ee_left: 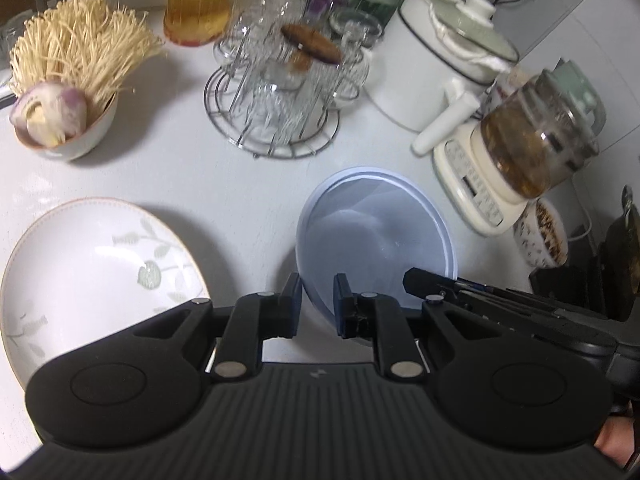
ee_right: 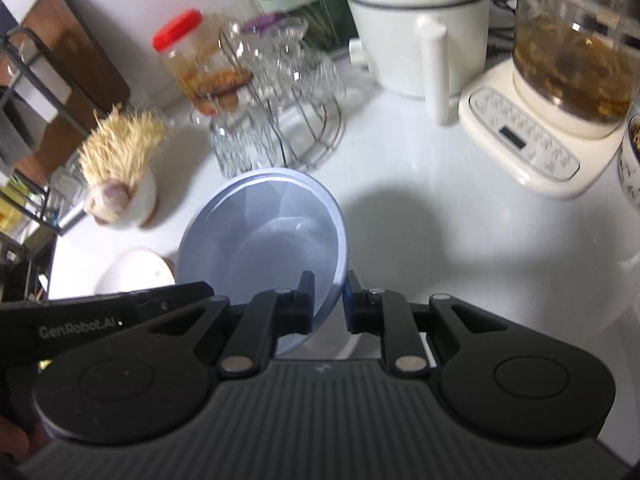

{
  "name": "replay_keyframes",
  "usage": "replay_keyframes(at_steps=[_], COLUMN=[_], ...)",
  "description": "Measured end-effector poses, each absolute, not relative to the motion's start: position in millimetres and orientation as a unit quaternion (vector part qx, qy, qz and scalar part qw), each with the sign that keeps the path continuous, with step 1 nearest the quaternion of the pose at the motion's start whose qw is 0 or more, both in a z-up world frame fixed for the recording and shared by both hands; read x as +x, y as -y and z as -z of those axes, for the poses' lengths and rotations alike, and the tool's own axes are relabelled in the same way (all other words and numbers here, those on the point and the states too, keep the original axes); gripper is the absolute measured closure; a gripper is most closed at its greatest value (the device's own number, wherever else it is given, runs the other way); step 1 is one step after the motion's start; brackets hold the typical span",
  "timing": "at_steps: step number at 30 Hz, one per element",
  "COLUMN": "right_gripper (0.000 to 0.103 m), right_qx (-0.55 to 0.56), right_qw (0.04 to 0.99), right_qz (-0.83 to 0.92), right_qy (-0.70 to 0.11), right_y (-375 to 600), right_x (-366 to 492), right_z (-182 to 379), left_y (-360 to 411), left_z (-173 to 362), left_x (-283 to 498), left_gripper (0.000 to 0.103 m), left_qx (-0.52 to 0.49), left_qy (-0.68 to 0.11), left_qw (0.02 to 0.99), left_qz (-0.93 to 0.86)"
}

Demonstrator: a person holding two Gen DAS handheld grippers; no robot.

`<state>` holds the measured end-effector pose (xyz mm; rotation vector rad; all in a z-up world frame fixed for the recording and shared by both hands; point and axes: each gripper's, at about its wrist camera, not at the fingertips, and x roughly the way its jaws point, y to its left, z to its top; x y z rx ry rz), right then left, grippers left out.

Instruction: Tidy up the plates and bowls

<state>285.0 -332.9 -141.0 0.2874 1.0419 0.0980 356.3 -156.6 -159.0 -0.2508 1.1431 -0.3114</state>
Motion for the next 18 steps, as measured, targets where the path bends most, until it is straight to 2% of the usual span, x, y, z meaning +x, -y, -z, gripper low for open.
replay_keyframes(at_steps=[10, 11, 13, 14, 15, 17, 18], right_gripper=[0.084, 0.084, 0.082, 0.073, 0.056, 0.044, 0.045], right_qx=[0.147, 0.152, 0.153, 0.15, 0.153, 0.17, 0.18], right_qw=[0.848, 0.846, 0.848, 0.852, 0.854, 0.855, 0.856], right_qz=[-0.056, -0.057, -0.054, -0.053, -0.051, -0.046, -0.041], right_qy=[-0.505, -0.507, -0.504, -0.499, -0.494, -0.487, -0.482], right_y=[334.2, 335.4, 336.5, 337.1, 338.6, 344.1, 347.4], right_x=[283.3, 283.9, 284.3, 283.9, 283.4, 283.9, 284.6], right_z=[155.6, 155.7, 153.2, 151.2, 149.7, 148.7, 148.6], left_y=[150.0, 148.4, 145.5, 144.6, 143.9, 141.3, 139.5], left_z=[177.5, 176.9, 174.6, 172.3, 170.4, 167.2, 166.6], left_x=[356.3, 356.2, 355.7, 354.5, 353.2, 351.7, 351.5], left_gripper=[0.084, 0.081, 0.062, 0.059, 0.056, 0.053, 0.051], left_qx=[-0.118, -0.119, -0.12, -0.118, -0.115, -0.115, -0.118], left_qy=[-0.561, -0.562, -0.559, -0.555, -0.55, -0.545, -0.543], left_qw=[0.808, 0.808, 0.81, 0.813, 0.817, 0.822, 0.822], left_qz=[0.133, 0.132, 0.132, 0.131, 0.129, 0.123, 0.121])
